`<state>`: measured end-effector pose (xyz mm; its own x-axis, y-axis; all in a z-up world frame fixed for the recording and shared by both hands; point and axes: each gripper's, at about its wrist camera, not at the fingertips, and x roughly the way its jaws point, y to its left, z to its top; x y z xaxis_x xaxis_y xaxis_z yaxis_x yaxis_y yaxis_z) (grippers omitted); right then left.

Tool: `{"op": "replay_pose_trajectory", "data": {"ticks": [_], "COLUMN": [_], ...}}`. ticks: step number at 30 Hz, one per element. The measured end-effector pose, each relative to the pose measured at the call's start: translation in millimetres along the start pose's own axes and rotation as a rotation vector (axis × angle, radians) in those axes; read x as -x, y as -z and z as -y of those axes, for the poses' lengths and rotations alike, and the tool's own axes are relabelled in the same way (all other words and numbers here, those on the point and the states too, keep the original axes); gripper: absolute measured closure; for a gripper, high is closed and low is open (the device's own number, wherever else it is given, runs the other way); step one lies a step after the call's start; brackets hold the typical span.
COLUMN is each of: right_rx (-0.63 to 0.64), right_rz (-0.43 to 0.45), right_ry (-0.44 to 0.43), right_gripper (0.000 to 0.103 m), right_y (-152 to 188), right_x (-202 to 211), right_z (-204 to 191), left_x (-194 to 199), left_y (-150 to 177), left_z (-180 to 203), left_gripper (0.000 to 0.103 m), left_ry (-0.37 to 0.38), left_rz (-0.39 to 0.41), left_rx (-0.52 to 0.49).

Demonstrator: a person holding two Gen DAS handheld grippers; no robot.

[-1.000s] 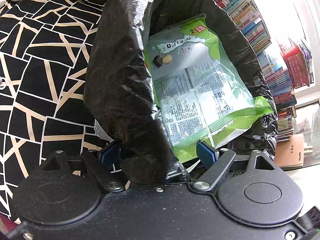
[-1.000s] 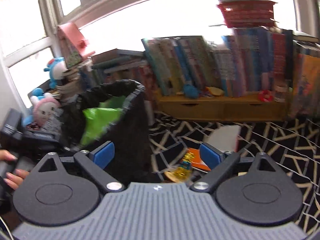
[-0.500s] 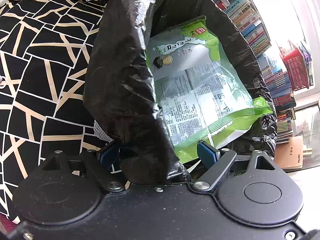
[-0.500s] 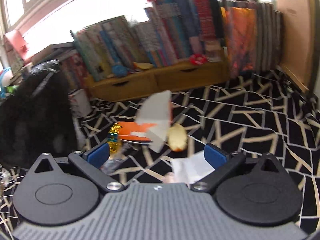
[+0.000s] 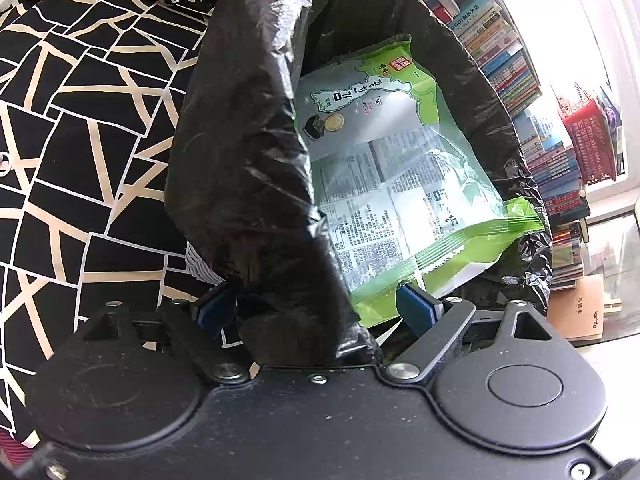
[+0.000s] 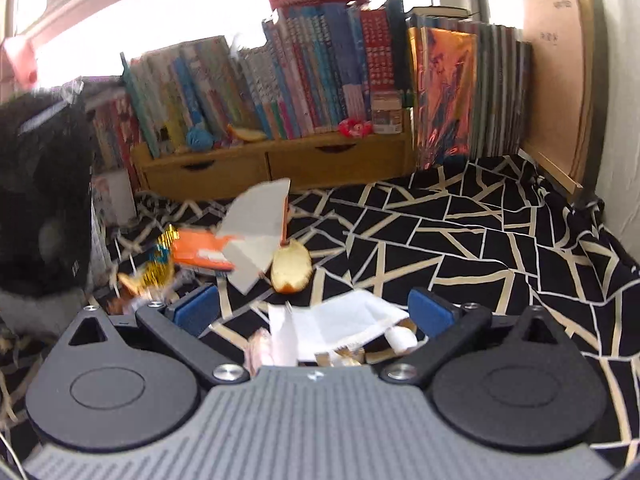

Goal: Collect trash
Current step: 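Move the right gripper back down to the white paper pile, then close the right gripper on a small white paper piece and lift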

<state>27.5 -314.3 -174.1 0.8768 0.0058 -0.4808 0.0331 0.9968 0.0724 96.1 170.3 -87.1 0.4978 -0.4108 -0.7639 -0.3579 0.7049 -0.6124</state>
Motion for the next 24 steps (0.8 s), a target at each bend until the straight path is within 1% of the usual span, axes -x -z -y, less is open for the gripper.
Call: {"op": "replay_pose_trajectory", "data": {"ticks": [3, 8, 11, 14, 17, 18, 19, 22, 24], "right_rx": [0.013, 0.045, 0.073, 0.098, 0.116, 0.121, 0.125, 0.141, 0.165], "right_rz": [-0.021, -0.088, -0.100, -0.104, -0.098, -0.092, -0.084, -0.059, -0.044], "right_ry": [0.002, 0.027, 0.030, 0.018, -0.002, -0.005, -0.009, -0.012, -0.016], "right_gripper": [0.000, 0.000, 0.000, 0.005, 0.018, 0.027, 0.041, 0.063, 0.072], "right_y": [4.6, 12.3, 18.1, 23.4, 29.8, 31.6, 33.1, 34.5, 33.5], "right_x": [-2.2, -8.4, -8.9, -6.2, -0.5, 2.1, 4.7, 10.1, 10.8], "right_z": [3.2, 4.0, 2.5, 0.8, -0.4, -1.0, -2.0, -6.4, -11.2], "left_x": [-0.2, -0.1, 0.1, 0.0, -0.2, -0.1, -0.4, -0.3, -0.4], "left_y": [-0.1, 0.0, 0.0, -0.1, -0.3, -0.2, -0.6, -0.4, -0.4], "left_z": [0.2, 0.0, -0.3, 0.0, 0.3, 0.1, 0.7, 0.4, 0.2], "left_gripper": [0.017, 0.017, 0.017, 0.017, 0.017, 0.016, 0.016, 0.016, 0.016], "left_ry": [0.000, 0.000, 0.001, 0.001, 0.002, 0.002, 0.002, 0.002, 0.002], "left_rz": [0.000, 0.001, 0.001, 0.001, 0.002, 0.002, 0.002, 0.001, 0.001], "left_rx": [0.000, 0.001, 0.001, 0.000, 0.002, 0.002, 0.001, 0.000, 0.001]}}
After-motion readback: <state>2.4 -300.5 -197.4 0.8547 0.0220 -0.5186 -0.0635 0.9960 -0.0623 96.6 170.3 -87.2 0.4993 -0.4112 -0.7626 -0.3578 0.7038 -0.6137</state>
